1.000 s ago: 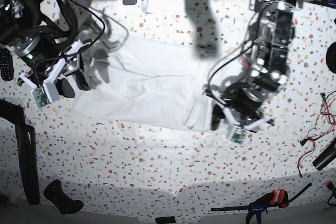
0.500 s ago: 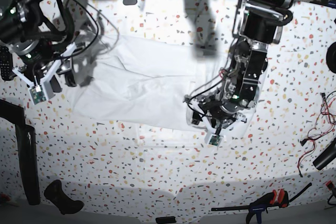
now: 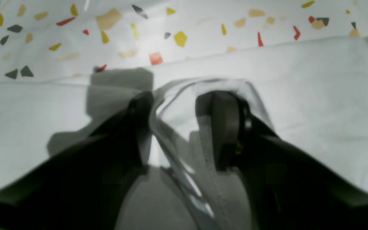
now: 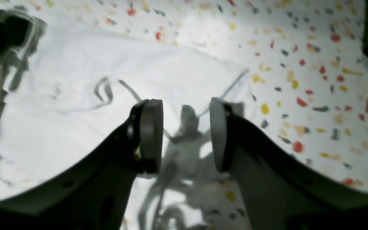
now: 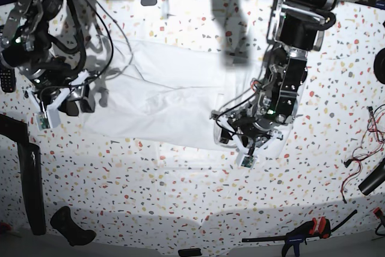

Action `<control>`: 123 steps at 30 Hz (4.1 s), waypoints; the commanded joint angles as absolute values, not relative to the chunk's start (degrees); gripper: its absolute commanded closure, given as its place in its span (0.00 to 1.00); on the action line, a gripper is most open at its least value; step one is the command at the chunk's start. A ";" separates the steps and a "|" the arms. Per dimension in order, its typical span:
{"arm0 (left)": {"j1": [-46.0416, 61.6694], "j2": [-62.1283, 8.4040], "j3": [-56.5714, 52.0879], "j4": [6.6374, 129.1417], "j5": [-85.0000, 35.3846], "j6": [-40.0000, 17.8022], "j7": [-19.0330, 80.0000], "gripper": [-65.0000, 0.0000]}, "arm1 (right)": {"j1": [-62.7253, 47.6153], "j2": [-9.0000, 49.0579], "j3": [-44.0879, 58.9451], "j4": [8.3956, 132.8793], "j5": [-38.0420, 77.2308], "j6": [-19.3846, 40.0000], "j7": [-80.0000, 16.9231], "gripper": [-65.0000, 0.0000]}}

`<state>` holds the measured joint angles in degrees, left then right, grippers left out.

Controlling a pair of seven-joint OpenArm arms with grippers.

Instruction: Fold the T-shirt properly

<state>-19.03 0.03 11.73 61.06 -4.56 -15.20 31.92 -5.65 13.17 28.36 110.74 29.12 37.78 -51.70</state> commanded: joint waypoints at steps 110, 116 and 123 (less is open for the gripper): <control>-5.08 -6.22 11.68 92.66 -3.46 -17.10 51.51 0.57 | 14.31 13.19 34.11 66.59 49.47 40.00 -77.21 1.00; -2.85 -6.22 11.68 92.66 -3.46 -17.10 49.15 0.57 | 15.27 13.19 34.11 66.63 50.09 40.00 -77.21 1.00; -2.85 -5.61 11.73 92.66 -7.14 -17.17 49.15 0.57 | 21.58 13.15 31.83 66.63 46.78 39.07 -77.71 1.00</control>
<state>-2.07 -5.82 11.73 91.61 -6.52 -16.88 49.91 20.23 12.71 31.79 65.73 44.97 39.03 -78.30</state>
